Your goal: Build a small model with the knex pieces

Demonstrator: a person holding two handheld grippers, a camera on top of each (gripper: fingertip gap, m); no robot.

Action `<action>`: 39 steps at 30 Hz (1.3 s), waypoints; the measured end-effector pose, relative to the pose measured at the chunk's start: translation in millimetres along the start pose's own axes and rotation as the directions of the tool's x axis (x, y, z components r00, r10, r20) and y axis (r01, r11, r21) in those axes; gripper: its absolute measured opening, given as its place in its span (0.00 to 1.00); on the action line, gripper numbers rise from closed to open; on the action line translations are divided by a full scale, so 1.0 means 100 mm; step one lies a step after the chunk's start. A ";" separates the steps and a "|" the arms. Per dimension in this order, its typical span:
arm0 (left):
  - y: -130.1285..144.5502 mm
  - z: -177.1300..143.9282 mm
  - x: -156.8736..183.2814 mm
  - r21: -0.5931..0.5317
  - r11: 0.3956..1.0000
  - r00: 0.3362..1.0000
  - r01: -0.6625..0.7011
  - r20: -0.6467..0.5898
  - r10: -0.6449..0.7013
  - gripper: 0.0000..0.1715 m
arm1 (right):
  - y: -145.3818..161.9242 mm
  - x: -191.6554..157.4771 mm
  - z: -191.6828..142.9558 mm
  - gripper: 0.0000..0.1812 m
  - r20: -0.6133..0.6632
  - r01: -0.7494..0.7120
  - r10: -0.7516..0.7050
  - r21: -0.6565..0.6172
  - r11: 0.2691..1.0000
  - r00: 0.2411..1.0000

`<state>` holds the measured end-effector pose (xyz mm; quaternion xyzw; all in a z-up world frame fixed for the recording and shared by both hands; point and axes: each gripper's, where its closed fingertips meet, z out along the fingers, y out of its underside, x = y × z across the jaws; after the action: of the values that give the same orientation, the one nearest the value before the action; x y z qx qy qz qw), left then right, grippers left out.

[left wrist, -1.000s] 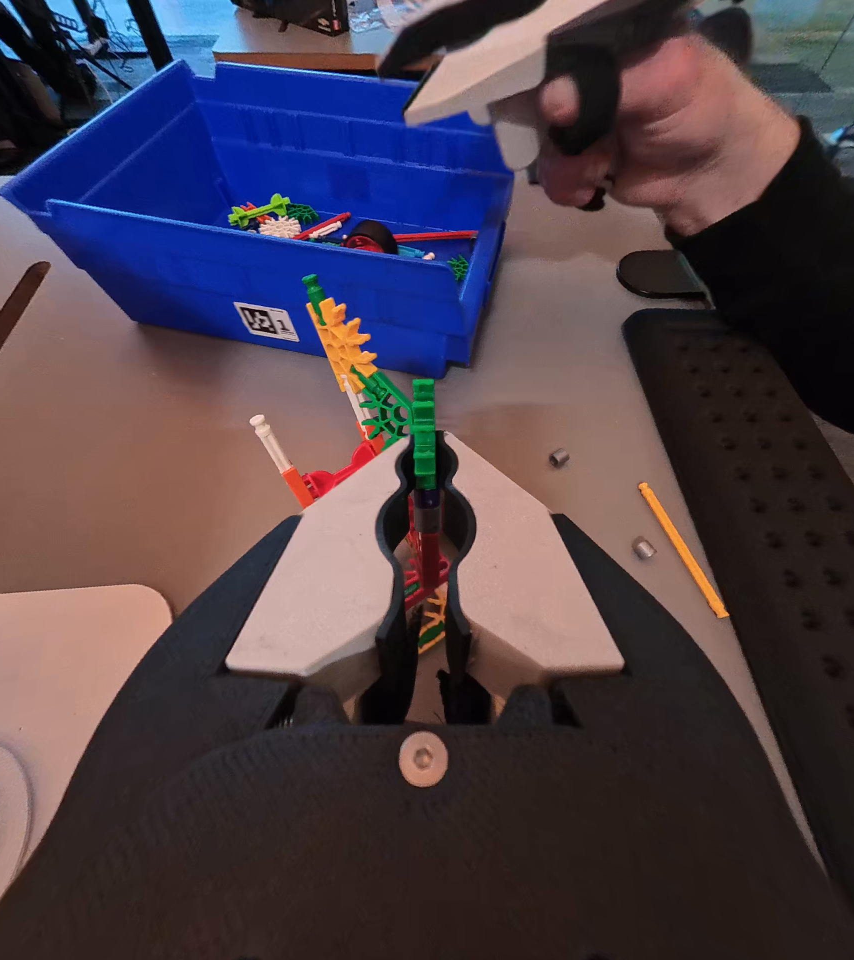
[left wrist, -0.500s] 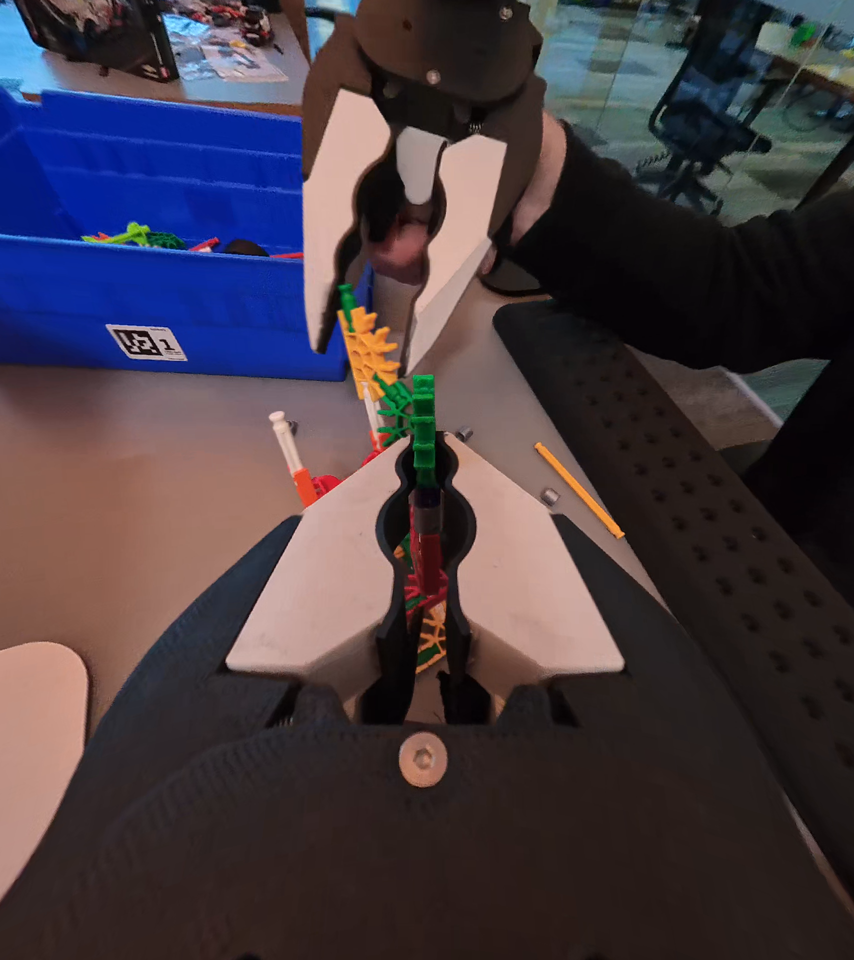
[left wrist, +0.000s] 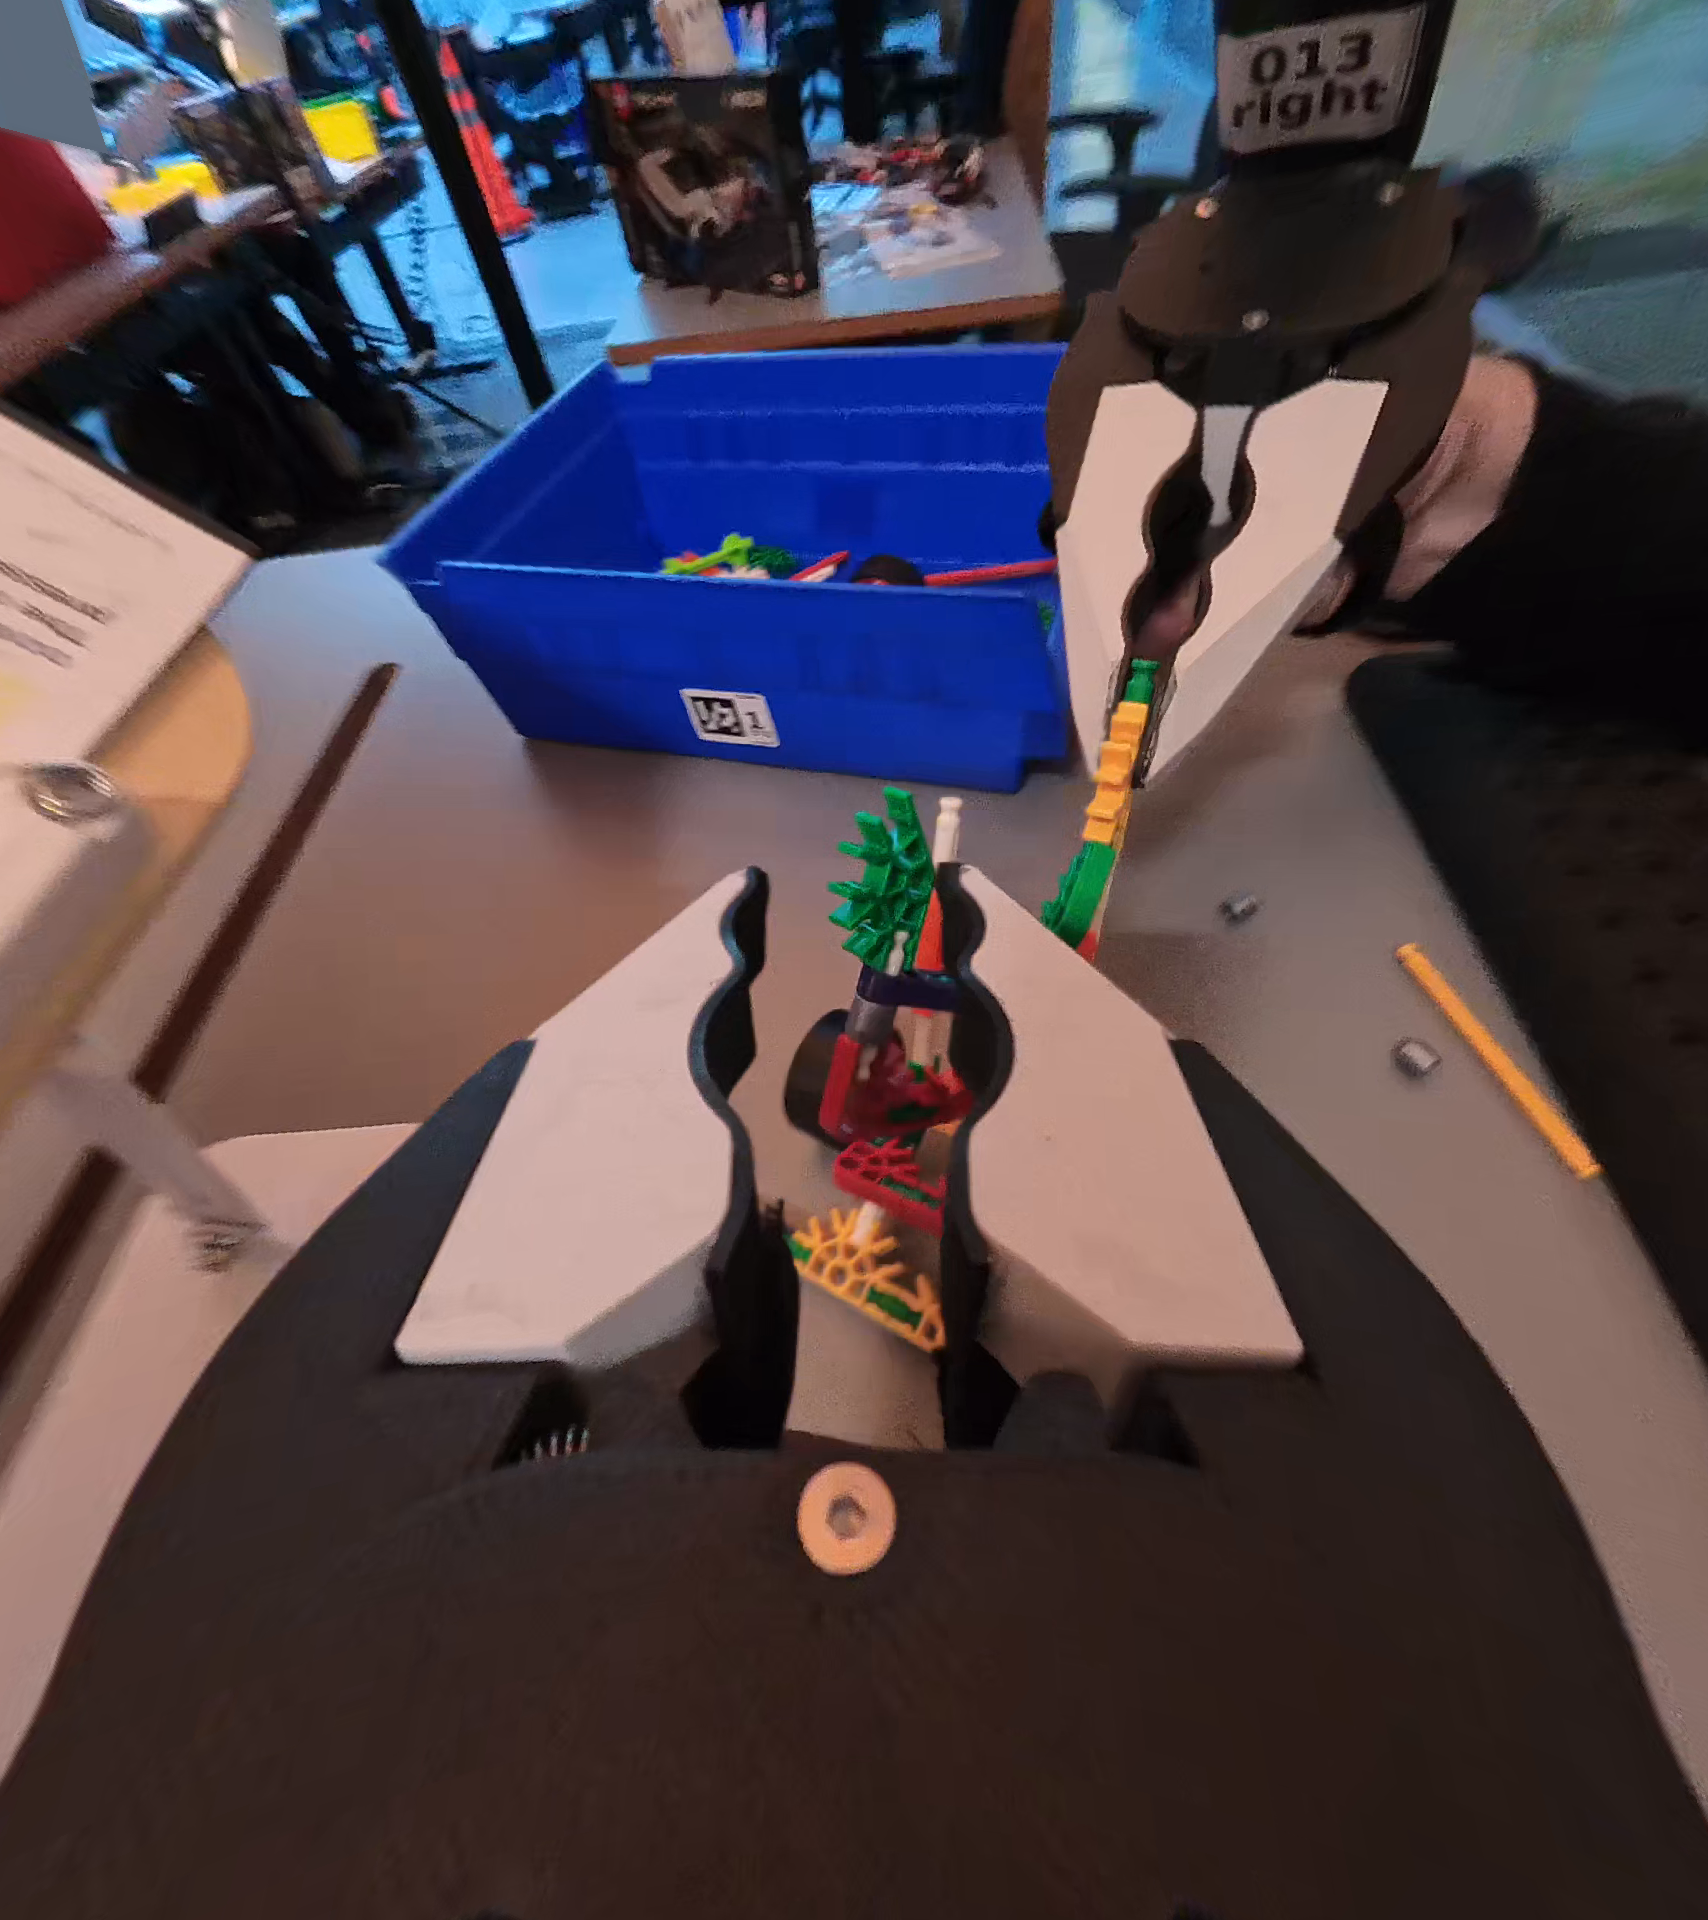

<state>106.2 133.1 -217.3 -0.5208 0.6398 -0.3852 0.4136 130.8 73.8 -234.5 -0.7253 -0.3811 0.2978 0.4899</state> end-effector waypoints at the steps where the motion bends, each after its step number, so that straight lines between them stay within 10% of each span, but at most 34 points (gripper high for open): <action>1: -0.03 -0.04 0.01 -0.030 0.999 0.999 -0.045 0.019 0.046 0.23 | 0.00 0.01 -0.01 0.02 0.000 -0.011 0.011 0.006 1.000 1.000; 6: -0.28 -0.19 0.35 -0.022 0.979 0.979 -0.202 -0.044 0.200 0.25 | -0.01 0.03 -0.05 0.02 0.023 -0.036 0.036 0.037 0.999 0.999; 11: 0.30 0.27 0.48 -0.259 0.921 0.956 -0.292 -0.095 0.276 0.22 | -0.03 -0.01 -0.05 0.02 0.036 -0.024 0.022 0.051 0.998 0.999; 14: 0.32 0.39 0.49 -0.224 0.944 0.970 -0.241 -0.098 0.225 0.03 | -0.04 -0.01 -0.06 0.02 0.021 -0.006 0.004 0.065 0.998 1.000; 23: 0.32 0.40 0.58 -0.208 0.944 0.962 -0.257 -0.149 0.230 0.02 | -0.03 -0.07 0.08 0.02 0.017 0.046 -0.046 0.044 0.998 0.999; 31: 0.31 0.48 0.42 -0.203 0.974 0.991 0.097 -0.076 -0.114 0.03 | -0.05 0.14 0.10 0.02 -0.273 0.252 -0.260 -0.065 0.966 0.926; 39: 0.25 0.58 0.31 -0.102 0.880 0.885 0.464 0.004 -0.466 0.02 | -0.09 0.32 0.14 0.02 -0.500 0.406 -0.470 -0.238 0.882 0.728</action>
<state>147.9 103.4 -265.0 -0.6753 0.5187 -0.4458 0.2758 133.9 110.3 -232.7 -0.6949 -0.4025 -0.0664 0.5922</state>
